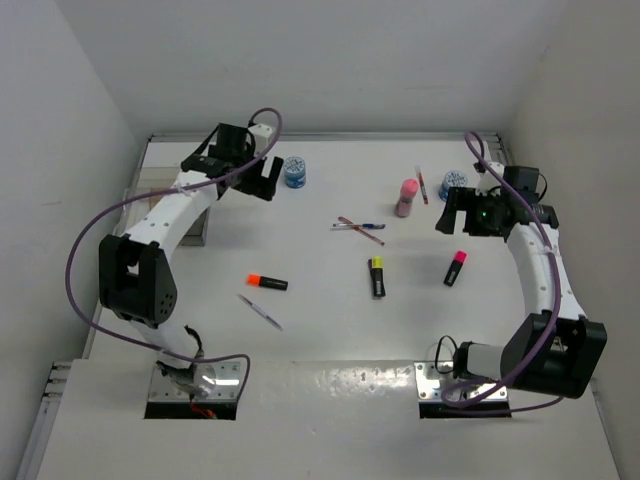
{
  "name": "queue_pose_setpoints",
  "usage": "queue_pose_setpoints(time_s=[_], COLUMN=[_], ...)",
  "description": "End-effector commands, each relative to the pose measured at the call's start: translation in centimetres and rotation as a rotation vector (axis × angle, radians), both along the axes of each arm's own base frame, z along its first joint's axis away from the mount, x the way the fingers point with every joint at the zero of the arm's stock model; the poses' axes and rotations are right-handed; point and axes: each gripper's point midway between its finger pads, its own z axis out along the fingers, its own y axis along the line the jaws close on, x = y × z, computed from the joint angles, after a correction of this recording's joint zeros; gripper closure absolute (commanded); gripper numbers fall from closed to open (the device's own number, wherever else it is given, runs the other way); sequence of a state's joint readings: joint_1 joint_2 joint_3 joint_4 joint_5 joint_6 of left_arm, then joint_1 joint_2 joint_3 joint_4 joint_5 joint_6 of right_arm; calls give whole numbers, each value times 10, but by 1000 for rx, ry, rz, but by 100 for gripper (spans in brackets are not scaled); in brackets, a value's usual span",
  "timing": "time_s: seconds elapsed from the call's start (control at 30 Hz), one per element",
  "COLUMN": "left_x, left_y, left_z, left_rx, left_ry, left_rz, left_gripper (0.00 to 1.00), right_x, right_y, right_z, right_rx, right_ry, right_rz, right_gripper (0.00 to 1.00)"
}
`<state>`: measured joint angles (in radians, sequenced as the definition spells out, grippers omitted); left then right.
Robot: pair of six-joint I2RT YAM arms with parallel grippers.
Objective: Sort the stationery into containers
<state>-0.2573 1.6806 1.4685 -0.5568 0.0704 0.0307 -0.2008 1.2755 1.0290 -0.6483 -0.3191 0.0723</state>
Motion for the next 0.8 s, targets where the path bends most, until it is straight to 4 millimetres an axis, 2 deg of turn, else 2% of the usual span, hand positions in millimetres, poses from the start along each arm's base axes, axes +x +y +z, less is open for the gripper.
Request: queue_pose_setpoints(time_s=[0.0,0.07,0.1,0.13,0.17,0.2,0.23,0.27,0.3,0.37,0.4,0.43,0.5,0.77], left_x=[13,30,40,50,54,68,76,84,96,108,116,120,126,141], left_y=[-15,-20,-22,-27,-31,-37,-41,-45,-52,-59,-65,-67,-74,-73], left_z=[36,34,46,27,23,35,12,12,3,-4,0,-19,-30,-47], left_rx=[-15,12,10,21,22,3,17,14,-17,-31,-44,-31,-16,-28], left_ry=[-134,-125,-131,-87,-64,-91,-46,-55,-41,-39,-57,-29,-23,-51], left_rz=[-26,-20,-6,-3,0,7,6,1,19,22,18,23,11,29], left_gripper=[0,2,4,5,5,5,5,5,5,5,5,5,5,2], right_x=[15,14,15,16,16,17,17,17,17,17,16,15,14,16], right_y=[-1,0,1,1,1,1,0,1,-1,-2,-3,-4,-5,-6], right_z=[30,28,27,27,26,27,27,27,27,27,26,25,25,18], right_rx=[4,12,16,20,21,24,20,21,18,17,15,16,12,22], right_ry=[-109,-105,-101,-99,-98,-100,-100,-99,-98,-97,-93,-92,-90,-70], right_rz=[-5,-8,-8,-11,-12,-13,-15,-12,-14,-16,-19,-20,-22,-27], right_gripper=[1,1,1,1,1,1,1,1,1,1,1,1,1,1])
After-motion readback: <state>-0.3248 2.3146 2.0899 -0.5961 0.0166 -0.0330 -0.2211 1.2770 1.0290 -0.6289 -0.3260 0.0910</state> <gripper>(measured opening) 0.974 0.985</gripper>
